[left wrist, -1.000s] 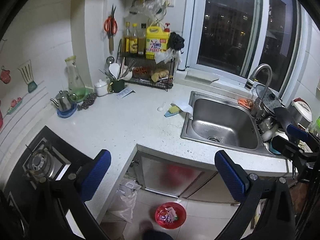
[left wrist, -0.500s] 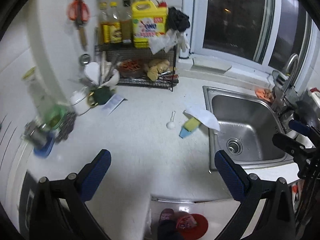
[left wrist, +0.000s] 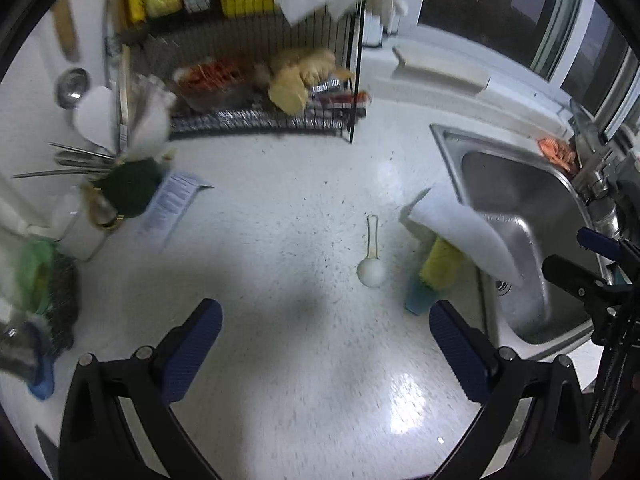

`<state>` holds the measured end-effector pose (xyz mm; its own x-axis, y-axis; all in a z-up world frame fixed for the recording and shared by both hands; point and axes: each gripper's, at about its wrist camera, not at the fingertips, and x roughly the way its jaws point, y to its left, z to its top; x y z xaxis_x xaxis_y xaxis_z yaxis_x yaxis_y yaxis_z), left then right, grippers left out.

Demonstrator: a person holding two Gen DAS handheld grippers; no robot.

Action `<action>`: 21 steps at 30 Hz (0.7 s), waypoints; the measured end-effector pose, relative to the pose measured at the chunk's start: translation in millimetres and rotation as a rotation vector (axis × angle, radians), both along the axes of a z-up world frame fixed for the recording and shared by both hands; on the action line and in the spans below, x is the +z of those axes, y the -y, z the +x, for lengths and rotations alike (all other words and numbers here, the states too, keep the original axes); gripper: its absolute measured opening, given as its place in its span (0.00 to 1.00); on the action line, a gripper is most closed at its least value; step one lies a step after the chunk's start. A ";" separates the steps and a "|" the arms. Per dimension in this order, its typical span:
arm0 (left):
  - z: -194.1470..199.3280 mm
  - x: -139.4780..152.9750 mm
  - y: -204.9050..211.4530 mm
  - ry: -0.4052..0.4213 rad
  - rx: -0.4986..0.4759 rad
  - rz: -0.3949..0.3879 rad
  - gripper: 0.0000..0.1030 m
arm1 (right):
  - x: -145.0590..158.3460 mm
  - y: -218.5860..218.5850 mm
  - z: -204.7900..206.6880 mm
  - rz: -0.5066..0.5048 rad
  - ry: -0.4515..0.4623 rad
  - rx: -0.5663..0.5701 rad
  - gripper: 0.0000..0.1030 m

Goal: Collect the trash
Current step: 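Grasp the white cloth beside the sink with the right tool, then grasp the yellow scrub brush with the left tool while the right tool holds the cloth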

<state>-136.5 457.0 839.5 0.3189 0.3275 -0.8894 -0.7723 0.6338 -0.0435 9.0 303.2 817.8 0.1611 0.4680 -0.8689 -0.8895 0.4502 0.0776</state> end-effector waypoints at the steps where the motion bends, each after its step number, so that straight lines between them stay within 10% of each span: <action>1: 3.6 -7.1 -5.1 -0.009 -0.008 -0.010 1.00 | -6.6 -4.7 3.1 -0.018 -0.003 -0.006 0.99; 8: 21.7 -46.3 -31.1 -0.048 -0.049 -0.073 1.00 | -50.8 -25.0 19.1 -0.124 -0.058 -0.022 0.85; 21: 26.1 -56.0 -49.0 -0.079 -0.055 -0.107 1.00 | -79.1 -35.9 18.3 -0.242 -0.080 -0.020 0.14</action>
